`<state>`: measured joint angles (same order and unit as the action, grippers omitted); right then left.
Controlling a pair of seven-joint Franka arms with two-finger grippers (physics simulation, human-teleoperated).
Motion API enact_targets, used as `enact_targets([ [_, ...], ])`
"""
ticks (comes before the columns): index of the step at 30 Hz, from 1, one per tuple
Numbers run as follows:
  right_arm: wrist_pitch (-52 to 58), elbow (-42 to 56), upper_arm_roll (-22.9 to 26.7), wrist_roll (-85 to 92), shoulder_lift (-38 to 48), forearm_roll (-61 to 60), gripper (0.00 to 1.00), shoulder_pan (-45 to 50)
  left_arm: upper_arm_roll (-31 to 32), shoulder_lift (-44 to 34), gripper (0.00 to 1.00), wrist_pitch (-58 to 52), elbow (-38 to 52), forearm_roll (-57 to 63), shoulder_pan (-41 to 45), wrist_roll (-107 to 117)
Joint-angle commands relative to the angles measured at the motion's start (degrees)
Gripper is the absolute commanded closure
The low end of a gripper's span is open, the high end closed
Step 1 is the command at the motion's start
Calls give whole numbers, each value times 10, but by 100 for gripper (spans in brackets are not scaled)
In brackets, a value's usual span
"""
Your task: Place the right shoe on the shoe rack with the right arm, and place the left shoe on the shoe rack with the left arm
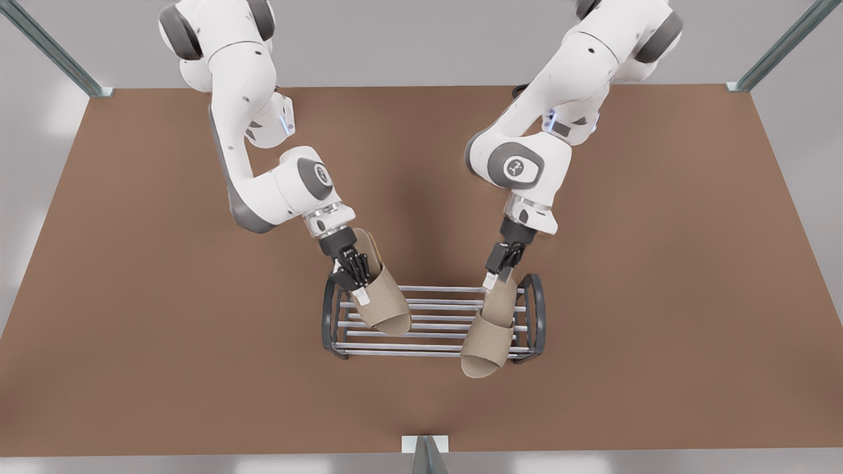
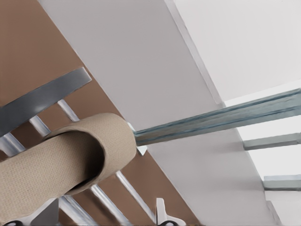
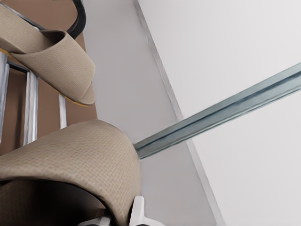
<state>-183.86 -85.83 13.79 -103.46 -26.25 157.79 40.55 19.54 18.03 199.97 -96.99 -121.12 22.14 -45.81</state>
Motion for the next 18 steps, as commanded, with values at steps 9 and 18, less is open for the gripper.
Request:
enact_targets([
  [9,-1,77,28,-54,-89,-49,79,23,-439,22,0,-523,22,564,-89,-139],
  [18,3,87,49,-54,-130,-112,11,37,-231,-66,0,-1123,190,1253,-140,383],
])
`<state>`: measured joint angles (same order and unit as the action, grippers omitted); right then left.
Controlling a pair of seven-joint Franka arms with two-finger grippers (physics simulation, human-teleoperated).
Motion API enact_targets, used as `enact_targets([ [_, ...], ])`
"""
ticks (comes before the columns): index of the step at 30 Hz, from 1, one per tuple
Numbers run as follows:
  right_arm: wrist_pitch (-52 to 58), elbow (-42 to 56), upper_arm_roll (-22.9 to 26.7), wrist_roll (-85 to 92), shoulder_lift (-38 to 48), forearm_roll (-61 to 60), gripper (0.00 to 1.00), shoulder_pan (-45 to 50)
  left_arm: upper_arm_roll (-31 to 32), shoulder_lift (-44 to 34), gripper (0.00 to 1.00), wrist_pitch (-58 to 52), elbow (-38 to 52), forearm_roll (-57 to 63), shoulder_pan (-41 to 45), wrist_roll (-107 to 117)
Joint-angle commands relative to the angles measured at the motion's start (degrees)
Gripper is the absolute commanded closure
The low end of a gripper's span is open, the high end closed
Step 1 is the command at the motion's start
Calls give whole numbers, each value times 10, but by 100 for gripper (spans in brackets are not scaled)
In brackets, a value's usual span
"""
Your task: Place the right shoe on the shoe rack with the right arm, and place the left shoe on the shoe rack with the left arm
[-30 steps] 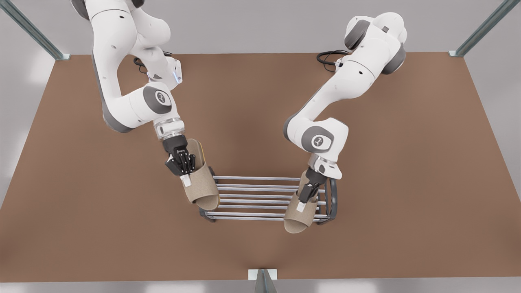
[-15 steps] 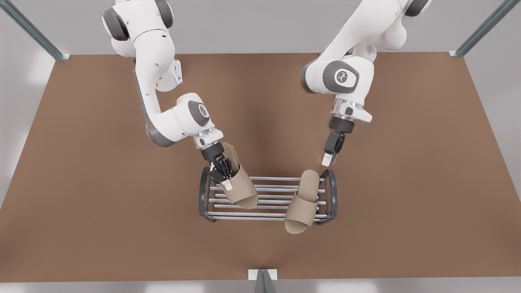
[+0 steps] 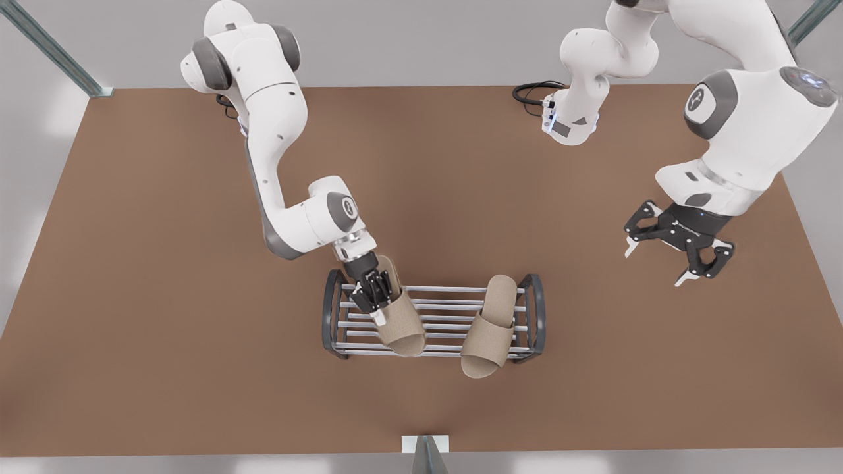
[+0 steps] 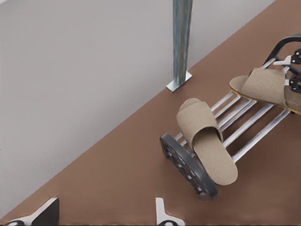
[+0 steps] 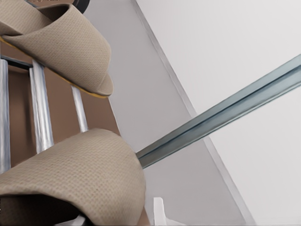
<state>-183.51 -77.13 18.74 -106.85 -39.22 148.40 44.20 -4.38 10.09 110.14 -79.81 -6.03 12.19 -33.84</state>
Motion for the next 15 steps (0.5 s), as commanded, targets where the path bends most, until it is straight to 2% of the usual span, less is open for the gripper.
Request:
enact_targets([
  [1,1,1,1,-20,-1,-18,3,0,6,26,0,-223,21,101,-40,269],
  [5,1,1,2,-20,-1,-17,3,-1,3,74,0,-228,35,102,-40,353],
  [12,12,-18,2,-20,7,-16,3,0,3,70,0,-228,35,95,-40,439],
  [15,12,-47,2,-21,21,-14,3,7,0,51,0,-240,35,30,-39,541],
])
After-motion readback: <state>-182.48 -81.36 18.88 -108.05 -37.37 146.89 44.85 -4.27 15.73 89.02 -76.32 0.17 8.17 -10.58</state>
